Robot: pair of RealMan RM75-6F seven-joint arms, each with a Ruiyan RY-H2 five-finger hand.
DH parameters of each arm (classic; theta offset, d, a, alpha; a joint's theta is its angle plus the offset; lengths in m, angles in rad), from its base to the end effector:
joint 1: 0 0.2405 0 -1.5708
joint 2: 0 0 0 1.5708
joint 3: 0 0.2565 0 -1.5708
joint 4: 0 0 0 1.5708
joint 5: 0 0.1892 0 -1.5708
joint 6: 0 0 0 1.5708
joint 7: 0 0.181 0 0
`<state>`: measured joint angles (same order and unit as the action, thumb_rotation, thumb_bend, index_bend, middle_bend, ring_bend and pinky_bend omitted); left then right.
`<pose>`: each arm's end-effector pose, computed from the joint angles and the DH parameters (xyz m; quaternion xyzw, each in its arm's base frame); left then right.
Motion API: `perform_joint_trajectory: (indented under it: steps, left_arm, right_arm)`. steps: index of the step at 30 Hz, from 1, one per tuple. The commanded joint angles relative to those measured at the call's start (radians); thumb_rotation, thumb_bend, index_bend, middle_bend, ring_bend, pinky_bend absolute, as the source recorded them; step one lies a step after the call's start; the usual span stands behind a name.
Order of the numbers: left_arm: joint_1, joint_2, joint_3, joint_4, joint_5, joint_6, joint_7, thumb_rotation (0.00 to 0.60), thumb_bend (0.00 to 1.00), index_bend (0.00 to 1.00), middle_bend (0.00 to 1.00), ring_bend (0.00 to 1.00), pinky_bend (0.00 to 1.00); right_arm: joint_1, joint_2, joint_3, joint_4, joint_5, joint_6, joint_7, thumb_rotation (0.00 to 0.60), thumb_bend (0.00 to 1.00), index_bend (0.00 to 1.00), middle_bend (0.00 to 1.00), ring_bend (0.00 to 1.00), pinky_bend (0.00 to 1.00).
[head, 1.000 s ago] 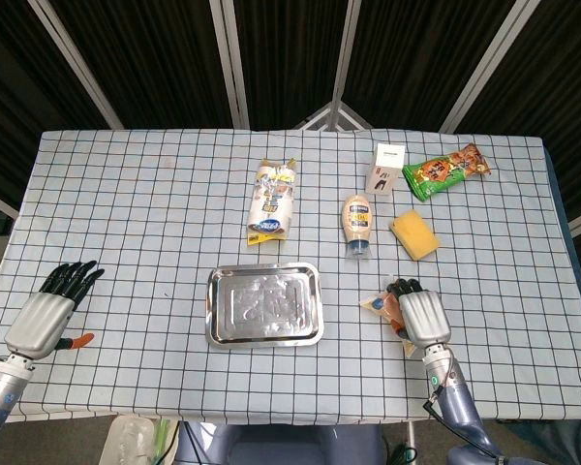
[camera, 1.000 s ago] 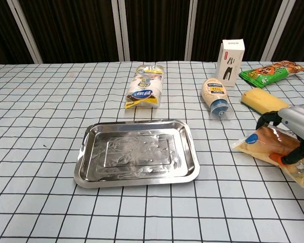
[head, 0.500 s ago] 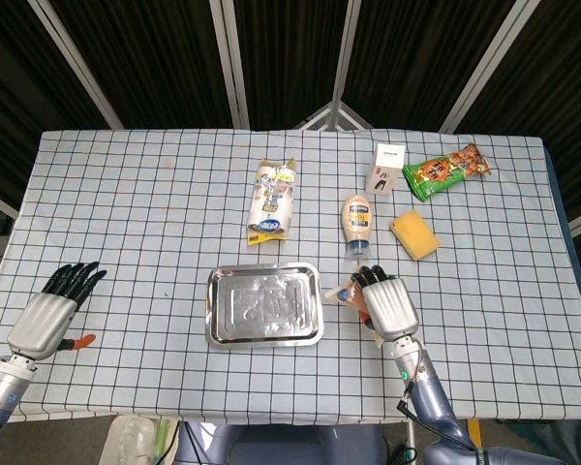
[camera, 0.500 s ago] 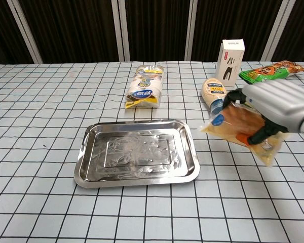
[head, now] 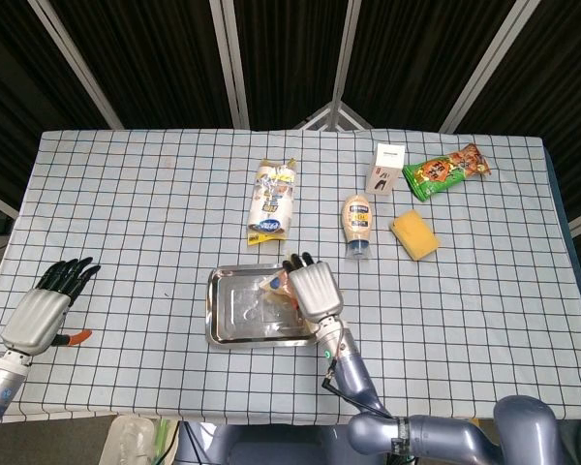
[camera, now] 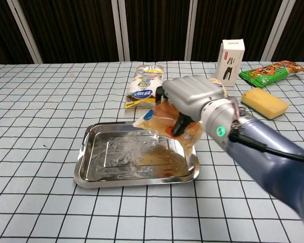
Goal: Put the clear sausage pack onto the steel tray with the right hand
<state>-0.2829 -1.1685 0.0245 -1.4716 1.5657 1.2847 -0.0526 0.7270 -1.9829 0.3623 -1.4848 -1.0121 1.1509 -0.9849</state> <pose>-0.2931 0.2599 0.1268 -0.7034 -0.3723 -0.3490 0.4948 -0.0474 -0.3383 -0.0788 0.7294 -0.3194 0.3694 0.4790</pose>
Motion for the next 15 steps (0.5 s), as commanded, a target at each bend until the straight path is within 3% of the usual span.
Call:
perform_joint_trajectory:
  steps: [1, 5, 8, 10, 12, 15]
  left_arm:
    - [0.0, 0.005, 0.001, 0.002, 0.005, 0.003, -0.012, 0.6, 0.05, 0.0, 0.0, 0.0, 0.0]
    - [0.001, 0.009, 0.004, 0.001, 0.011, 0.008, -0.02, 0.6, 0.05, 0.0, 0.0, 0.0, 0.0]
    - [0.002, 0.01, 0.003, 0.001, 0.01, 0.011, -0.025, 0.6, 0.05, 0.0, 0.0, 0.0, 0.0]
    - [0.001, 0.01, 0.002, 0.003, 0.008, 0.008, -0.028, 0.6, 0.05, 0.0, 0.0, 0.0, 0.0]
    - [0.0, 0.011, 0.001, 0.004, 0.005, 0.004, -0.033, 0.6, 0.05, 0.0, 0.0, 0.0, 0.0]
    - [0.0, 0.013, 0.001, 0.005, 0.006, 0.005, -0.037, 0.6, 0.05, 0.0, 0.0, 0.0, 0.0]
  right_arm:
    - [0.052, -0.08, -0.001, 0.059, 0.02, 0.012, -0.026, 0.6, 0.38, 0.35, 0.31, 0.27, 0.63]
    - [0.08, -0.148, -0.002, 0.113, 0.029, 0.033, -0.032, 0.6, 0.38, 0.31, 0.31, 0.27, 0.63]
    - [0.099, -0.188, -0.006, 0.142, 0.028, 0.054, -0.049, 0.6, 0.38, 0.16, 0.26, 0.25, 0.61]
    - [0.106, -0.204, -0.013, 0.152, 0.026, 0.069, -0.069, 0.6, 0.38, 0.02, 0.13, 0.12, 0.52]
    - [0.109, -0.214, -0.018, 0.149, 0.049, 0.083, -0.116, 0.6, 0.37, 0.0, 0.03, 0.02, 0.41]
    - [0.108, -0.214, -0.022, 0.129, 0.067, 0.11, -0.171, 0.6, 0.3, 0.0, 0.0, 0.0, 0.28]
